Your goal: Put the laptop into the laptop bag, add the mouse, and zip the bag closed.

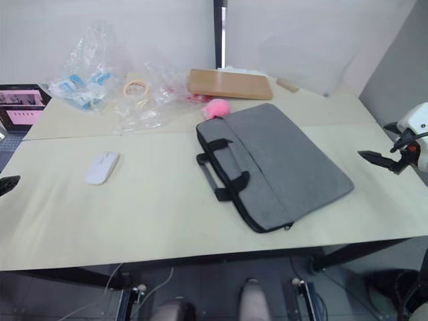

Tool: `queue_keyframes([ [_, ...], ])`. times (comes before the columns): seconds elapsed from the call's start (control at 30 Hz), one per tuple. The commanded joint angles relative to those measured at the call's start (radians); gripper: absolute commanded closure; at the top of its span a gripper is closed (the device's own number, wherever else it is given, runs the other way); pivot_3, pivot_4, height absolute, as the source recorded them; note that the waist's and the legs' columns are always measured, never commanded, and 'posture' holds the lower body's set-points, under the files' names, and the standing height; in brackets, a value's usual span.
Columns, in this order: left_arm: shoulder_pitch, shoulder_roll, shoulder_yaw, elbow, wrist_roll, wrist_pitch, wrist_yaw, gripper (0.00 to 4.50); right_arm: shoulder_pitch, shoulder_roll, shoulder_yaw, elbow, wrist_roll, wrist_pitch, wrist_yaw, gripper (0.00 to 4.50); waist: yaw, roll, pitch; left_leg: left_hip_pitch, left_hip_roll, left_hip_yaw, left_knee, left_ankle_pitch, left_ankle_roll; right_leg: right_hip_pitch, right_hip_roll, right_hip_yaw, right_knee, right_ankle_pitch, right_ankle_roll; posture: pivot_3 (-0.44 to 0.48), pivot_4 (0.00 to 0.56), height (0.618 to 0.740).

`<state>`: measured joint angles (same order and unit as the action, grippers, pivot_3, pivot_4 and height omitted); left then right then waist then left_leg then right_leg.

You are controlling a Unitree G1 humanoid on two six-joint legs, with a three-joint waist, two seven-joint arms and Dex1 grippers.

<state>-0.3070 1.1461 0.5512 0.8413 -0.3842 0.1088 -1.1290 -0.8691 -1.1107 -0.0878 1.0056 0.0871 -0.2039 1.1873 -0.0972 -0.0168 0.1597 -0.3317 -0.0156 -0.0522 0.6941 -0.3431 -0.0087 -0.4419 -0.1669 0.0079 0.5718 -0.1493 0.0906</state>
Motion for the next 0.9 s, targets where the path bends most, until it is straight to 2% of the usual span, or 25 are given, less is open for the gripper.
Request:
queue_keyframes([
  [0.03,0.017,0.033,0.036,-0.014,-0.012,-0.013,-0.006,0.0,-0.056,0.004,-0.008,0.022,-0.011,-0.033,-0.007,0.05,-0.001,0.0,0.0,0.0,0.0,0.0,0.0,0.0,0.0,0.0,0.0,0.0,0.0,0.0,0.0,0.0,0.15,0.74],
  [0.13,0.039,0.028,0.051,-0.025,-0.017,-0.014,0.007,0.0,-0.081,0.041,-0.01,0.01,-0.008,-0.046,-0.004,0.05,-0.003,0.0,0.0,0.0,0.0,0.0,0.0,0.0,0.0,-0.001,0.0,0.0,0.0,0.0,0.0,0.0,0.15,0.74],
  [0.23,0.076,0.0,0.082,-0.056,-0.037,-0.002,0.031,0.0,-0.076,0.118,-0.022,-0.107,0.053,0.02,0.039,0.05,-0.002,0.0,0.0,0.0,0.0,0.0,0.0,0.0,0.0,-0.001,0.0,0.0,0.001,0.0,0.0,0.0,0.15,0.74],
  [0.3,0.129,-0.037,0.107,-0.117,-0.052,0.009,0.048,0.0,-0.048,0.183,-0.031,-0.28,0.13,0.13,0.063,0.05,-0.006,0.001,0.0,0.0,0.0,0.0,0.0,0.0,0.0,-0.001,0.0,0.001,0.001,0.0,0.0,0.0,0.15,0.74],
  [0.4,0.207,-0.1,0.14,-0.226,-0.066,0.029,0.099,0.0,0.04,0.281,-0.045,-0.659,0.328,0.382,0.064,0.05,0.0,0.001,0.0,-0.002,0.001,0.0,0.001,0.0,0.0,-0.006,0.0,0.001,0.006,0.0,0.0,0.0,0.15,0.74],
  [0.5,0.263,-0.143,0.16,-0.315,-0.08,0.058,0.135,0.0,0.12,0.323,-0.045,-0.992,0.504,0.617,0.009,0.05,0.013,0.001,0.0,-0.01,0.001,-0.002,0.003,0.001,-0.001,-0.014,0.0,0.0,0.009,0.0,0.0,0.0,0.15,0.74],
  [0.57,0.291,-0.166,0.175,-0.393,-0.092,0.093,0.167,0.0,0.128,0.346,-0.045,-1.13,0.621,0.752,-0.025,0.05,0.026,0.001,0.0,-0.013,0.001,-0.002,0.005,0.001,-0.001,-0.016,0.0,-0.001,0.008,0.0,0.0,0.0,0.15,0.74],
  [0.7,0.338,-0.203,0.208,-0.506,-0.118,0.153,0.222,0.0,0.093,0.387,-0.062,-1.196,0.763,0.892,-0.084,0.05,0.047,-0.001,-0.001,-0.014,0.001,-0.003,0.009,0.0,-0.001,-0.014,0.0,-0.001,0.008,0.001,-0.001,0.0,0.15,0.74],
  [0.9,0.412,-0.276,0.235,-0.674,-0.162,0.242,0.278,0.0,0.088,0.395,-0.061,-1.193,0.752,0.888,-0.114,0.05,0.056,-0.001,-0.001,-0.012,0.001,-0.002,0.008,0.0,-0.001,-0.014,0.0,-0.001,0.009,0.001,-0.001,0.0,0.15,0.74],
])
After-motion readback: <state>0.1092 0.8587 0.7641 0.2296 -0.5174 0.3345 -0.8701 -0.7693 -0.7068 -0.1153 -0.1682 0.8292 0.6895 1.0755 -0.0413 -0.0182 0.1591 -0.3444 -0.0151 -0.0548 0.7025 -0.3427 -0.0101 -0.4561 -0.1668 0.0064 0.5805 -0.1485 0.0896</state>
